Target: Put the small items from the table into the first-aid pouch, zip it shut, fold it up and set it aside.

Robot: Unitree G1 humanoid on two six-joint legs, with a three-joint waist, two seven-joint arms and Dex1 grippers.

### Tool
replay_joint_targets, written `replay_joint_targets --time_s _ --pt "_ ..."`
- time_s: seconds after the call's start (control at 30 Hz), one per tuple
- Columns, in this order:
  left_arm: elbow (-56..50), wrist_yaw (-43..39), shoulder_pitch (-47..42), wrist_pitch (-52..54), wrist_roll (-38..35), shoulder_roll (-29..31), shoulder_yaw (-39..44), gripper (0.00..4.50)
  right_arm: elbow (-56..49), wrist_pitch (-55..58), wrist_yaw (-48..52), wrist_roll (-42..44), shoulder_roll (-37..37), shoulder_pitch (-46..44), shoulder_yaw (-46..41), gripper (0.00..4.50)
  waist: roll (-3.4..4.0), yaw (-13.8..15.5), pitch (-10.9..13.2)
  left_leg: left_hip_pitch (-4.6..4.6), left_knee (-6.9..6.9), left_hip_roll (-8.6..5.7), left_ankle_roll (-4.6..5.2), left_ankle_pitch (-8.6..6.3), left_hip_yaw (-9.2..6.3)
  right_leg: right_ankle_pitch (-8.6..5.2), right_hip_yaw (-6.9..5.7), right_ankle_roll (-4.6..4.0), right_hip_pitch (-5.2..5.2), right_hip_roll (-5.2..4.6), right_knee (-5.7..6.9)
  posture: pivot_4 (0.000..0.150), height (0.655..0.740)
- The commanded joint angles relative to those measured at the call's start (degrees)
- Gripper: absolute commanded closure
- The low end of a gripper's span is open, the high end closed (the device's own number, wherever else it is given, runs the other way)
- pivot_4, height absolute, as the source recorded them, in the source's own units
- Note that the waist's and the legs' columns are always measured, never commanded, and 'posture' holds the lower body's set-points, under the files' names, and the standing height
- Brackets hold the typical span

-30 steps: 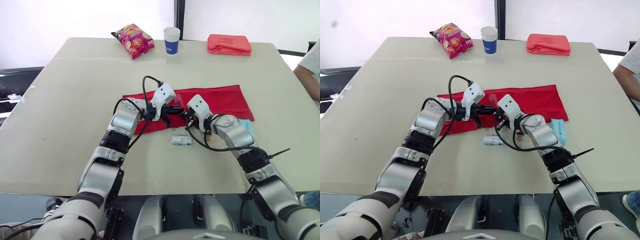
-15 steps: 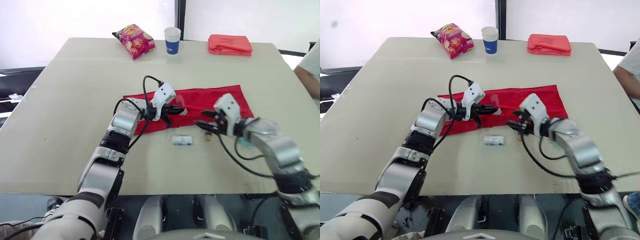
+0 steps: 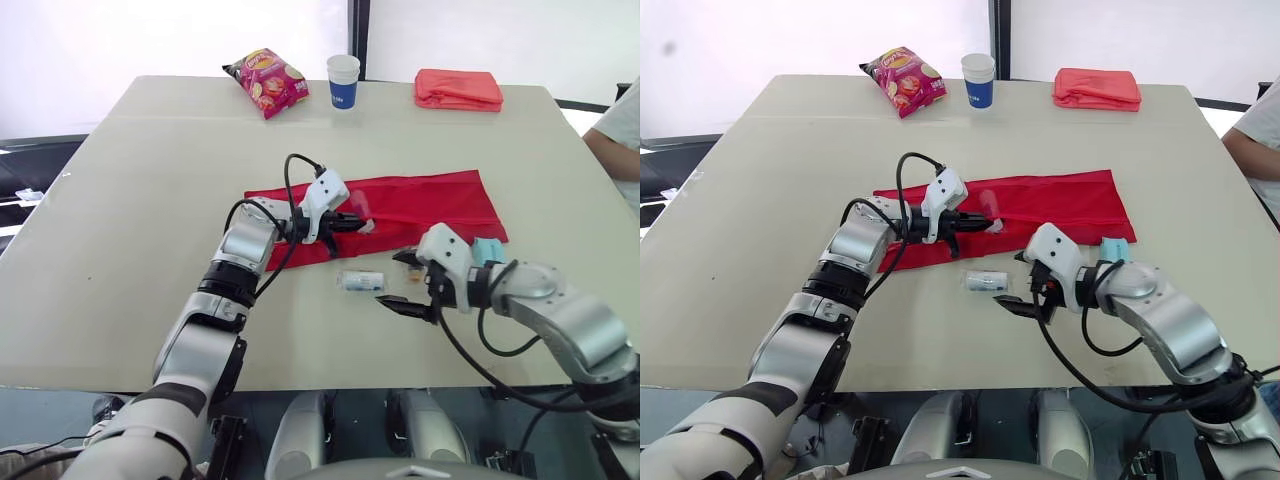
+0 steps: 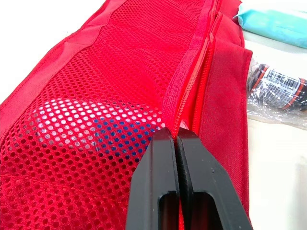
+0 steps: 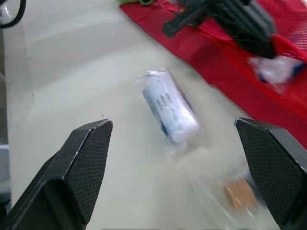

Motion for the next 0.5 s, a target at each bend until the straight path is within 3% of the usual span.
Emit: replay_joint_targets --time_s 0.03,0.17,0.2,0.27,0.47,0.5 --pt "-1.3 -0.2 -1.2 -0.9 0.1 0.6 0.3 4.50 2.1 -3.3 0.2 -2.3 1.7 -1.9 3.2 0.16 -0.02 0.0 0.0 0.00 0.00 0.00 0.00 0.00 0.00 0.03 0.00 0.02 0.00 0.00 -0.01 0.150 0.7400" --pt "-1.9 -0.2 -0.9 -0.7 0.1 0.8 0.2 4.50 6.0 -6.1 0.7 -4.5 3.4 -3.0 5.5 0.16 -0.01 -0.1 0.0 0.02 0.02 0.01 0.00 0.00 0.01 0.00 0.00 0.07 0.00 0.03 0.02 0.150 0.7400" --pt "-2.0 -0.2 -0.8 -0.6 0.1 0.9 0.2 4.50 7.4 -7.0 1.0 -5.1 3.9 -3.3 6.1 0.38 -0.01 -0.1 0.0 0.03 0.02 0.01 0.00 0.00 0.03 0.00 0.00 0.06 0.00 0.02 0.02 0.150 0.7400" --pt "-2.3 -0.2 -0.6 -0.5 0.1 0.9 0.2 4.50 10.3 -8.8 0.8 -6.6 5.0 -3.8 6.9 0.95 -0.02 -0.1 0.0 0.02 0.02 0.00 0.00 0.00 0.03 0.00 0.00 0.06 0.00 0.01 0.01 0.150 0.7400" --pt "-3.1 -0.1 -0.3 -0.1 0.0 1.0 0.2 4.50 11.5 -10.3 1.1 -8.1 5.4 -3.7 6.4 3.64 -0.01 -0.1 0.0 0.02 0.03 0.00 0.00 0.00 0.03 0.05 0.00 0.06 0.00 0.03 0.04 0.150 0.7400" --pt "-3.1 -0.1 -0.2 -0.1 -0.1 1.0 0.2 4.50 10.2 -9.5 1.0 -7.5 5.1 -3.0 5.4 3.89 -0.01 -0.1 0.0 0.02 0.02 0.01 0.00 0.00 0.04 0.06 0.00 0.08 0.00 0.02 0.04 0.150 0.7400"
